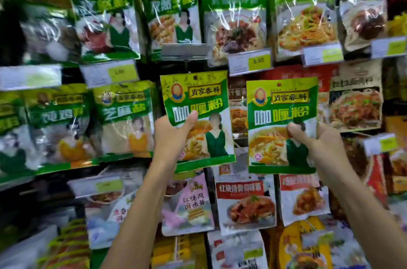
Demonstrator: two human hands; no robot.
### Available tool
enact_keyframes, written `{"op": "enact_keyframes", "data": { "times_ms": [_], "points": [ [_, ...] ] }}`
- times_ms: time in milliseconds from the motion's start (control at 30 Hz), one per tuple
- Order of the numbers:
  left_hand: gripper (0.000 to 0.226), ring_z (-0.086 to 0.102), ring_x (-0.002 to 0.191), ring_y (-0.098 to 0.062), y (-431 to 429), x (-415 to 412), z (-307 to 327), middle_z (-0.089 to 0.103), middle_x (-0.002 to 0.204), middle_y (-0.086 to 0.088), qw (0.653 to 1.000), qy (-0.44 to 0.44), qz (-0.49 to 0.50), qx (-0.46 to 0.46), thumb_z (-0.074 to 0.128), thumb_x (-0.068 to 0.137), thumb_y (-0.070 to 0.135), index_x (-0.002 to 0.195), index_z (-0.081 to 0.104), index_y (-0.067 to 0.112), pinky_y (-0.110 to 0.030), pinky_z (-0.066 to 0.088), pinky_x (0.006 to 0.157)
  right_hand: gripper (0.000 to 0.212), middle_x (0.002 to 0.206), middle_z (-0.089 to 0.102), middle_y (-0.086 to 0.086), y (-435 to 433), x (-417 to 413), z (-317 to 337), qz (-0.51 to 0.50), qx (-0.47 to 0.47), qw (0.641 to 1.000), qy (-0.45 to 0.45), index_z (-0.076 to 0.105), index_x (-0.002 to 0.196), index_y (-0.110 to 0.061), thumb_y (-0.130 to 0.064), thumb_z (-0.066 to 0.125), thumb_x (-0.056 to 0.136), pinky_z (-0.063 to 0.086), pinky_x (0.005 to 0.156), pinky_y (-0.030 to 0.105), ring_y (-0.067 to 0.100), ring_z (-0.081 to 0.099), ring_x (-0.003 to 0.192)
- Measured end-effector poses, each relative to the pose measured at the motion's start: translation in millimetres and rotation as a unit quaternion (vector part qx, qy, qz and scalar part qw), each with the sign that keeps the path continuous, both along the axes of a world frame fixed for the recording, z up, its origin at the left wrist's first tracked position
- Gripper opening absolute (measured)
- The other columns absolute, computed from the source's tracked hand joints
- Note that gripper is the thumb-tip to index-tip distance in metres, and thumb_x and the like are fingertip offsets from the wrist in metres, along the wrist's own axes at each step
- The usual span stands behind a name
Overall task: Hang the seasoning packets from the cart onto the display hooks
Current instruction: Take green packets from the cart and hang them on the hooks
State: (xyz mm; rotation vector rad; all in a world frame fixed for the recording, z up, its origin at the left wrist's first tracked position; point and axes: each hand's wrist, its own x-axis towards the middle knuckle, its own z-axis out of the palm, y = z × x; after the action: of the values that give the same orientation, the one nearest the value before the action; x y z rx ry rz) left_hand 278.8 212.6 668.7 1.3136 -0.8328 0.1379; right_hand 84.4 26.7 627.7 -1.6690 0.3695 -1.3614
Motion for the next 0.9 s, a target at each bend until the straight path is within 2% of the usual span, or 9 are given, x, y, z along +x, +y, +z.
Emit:
{"op": "enact_keyframes", "data": {
  "times_ms": [67,133,200,267,433,567,633,767,900],
  "points": [
    [0.035,0.066,0.087,-0.04,1.4,10.4,2.7,0.06,0.092,-0.012,0.999,0.03,0.016,0.011,0.071,0.082,0.042,0.088,0.052,0.013,-0.063,0.051,0.083,0.033,0.082,0.06,0.031,2.6,13.7,7.3,0.013,0.008,1.0,0.004,0.061,0.077,-0.006,-0.037,0.067,0.084,0.043,0.068,0.046,0.044,0.06,0.076],
    [0.037,0.064,0.088,-0.04,0.3,19.0,4.1,0.056,0.094,-0.016,0.998,0.048,0.027,0.013,0.071,0.081,0.044,0.084,0.045,0.017,-0.063,0.05,0.085,0.039,0.094,0.062,0.035,5.5,24.6,12.5,0.023,0.01,1.0,0.009,0.06,0.086,0.004,-0.034,0.067,0.086,0.048,0.076,0.054,0.049,0.062,0.088],
    [0.043,0.064,0.093,-0.043,-2.8,26.0,7.1,0.061,0.098,-0.029,0.998,0.06,0.025,0.015,0.072,0.082,0.042,0.092,0.052,0.005,-0.062,0.05,0.087,0.041,0.098,0.063,0.034,5.7,33.5,15.7,0.03,0.013,0.999,0.011,0.059,0.09,0.007,-0.033,0.067,0.087,0.049,0.08,0.056,0.049,0.062,0.092],
    [0.045,0.063,0.095,-0.044,-6.9,33.3,11.9,0.062,0.101,-0.032,0.998,0.065,0.019,0.018,0.072,0.082,0.038,0.094,0.055,-0.001,-0.06,0.05,0.087,0.033,0.092,0.065,0.03,5.7,41.3,18.4,0.042,0.019,0.999,0.012,0.061,0.084,0.0,-0.032,0.067,0.087,0.049,0.077,0.051,0.046,0.064,0.088],
    [0.035,0.065,0.092,-0.044,-18.5,46.3,25.3,0.062,0.085,-0.016,0.997,0.062,0.022,0.028,0.074,0.081,0.034,0.089,0.055,0.005,-0.06,0.051,0.085,0.013,0.081,0.068,0.006,5.7,53.5,22.4,0.076,0.027,0.997,0.007,0.064,0.082,-0.014,-0.025,0.065,0.089,0.05,0.077,0.044,0.027,0.065,0.078],
    [0.053,0.068,0.092,-0.037,-23.6,53.7,30.2,0.066,0.104,-0.027,0.994,0.103,0.0,0.024,0.075,0.079,0.032,0.111,0.049,-0.002,-0.054,0.054,0.085,0.009,0.079,0.069,0.002,7.1,56.7,25.4,0.08,0.043,0.996,0.0,0.064,0.082,-0.017,-0.022,0.065,0.089,0.053,0.077,0.043,0.022,0.066,0.076],
    [0.061,0.069,0.092,-0.033,-26.4,58.2,30.4,0.066,0.104,-0.023,0.994,0.11,-0.012,0.026,0.076,0.078,0.032,0.119,0.046,-0.002,-0.051,0.055,0.084,0.007,0.081,0.07,0.002,8.6,57.9,26.7,0.082,0.046,0.996,0.001,0.064,0.083,-0.017,-0.022,0.065,0.089,0.054,0.081,0.047,0.022,0.067,0.078],
    [0.031,0.073,0.071,-0.022,-30.9,65.2,28.9,0.072,0.078,-0.009,0.993,0.112,-0.038,0.026,0.075,0.08,0.026,0.087,0.049,0.012,-0.039,0.059,0.069,0.006,0.096,0.073,0.01,10.5,59.6,27.0,0.081,0.041,0.996,0.007,0.066,0.087,-0.018,-0.023,0.065,0.089,0.052,0.089,0.055,0.03,0.069,0.093],
    [0.033,0.071,0.06,-0.018,-31.6,63.8,31.3,0.069,0.054,0.002,0.99,0.121,-0.069,0.02,0.074,0.081,0.022,0.084,0.043,0.014,-0.031,0.058,0.053,0.01,0.099,0.073,0.01,10.7,60.4,25.5,0.078,0.04,0.996,0.013,0.066,0.09,-0.016,-0.026,0.065,0.089,0.053,0.09,0.055,0.028,0.069,0.094]
  ]
}}
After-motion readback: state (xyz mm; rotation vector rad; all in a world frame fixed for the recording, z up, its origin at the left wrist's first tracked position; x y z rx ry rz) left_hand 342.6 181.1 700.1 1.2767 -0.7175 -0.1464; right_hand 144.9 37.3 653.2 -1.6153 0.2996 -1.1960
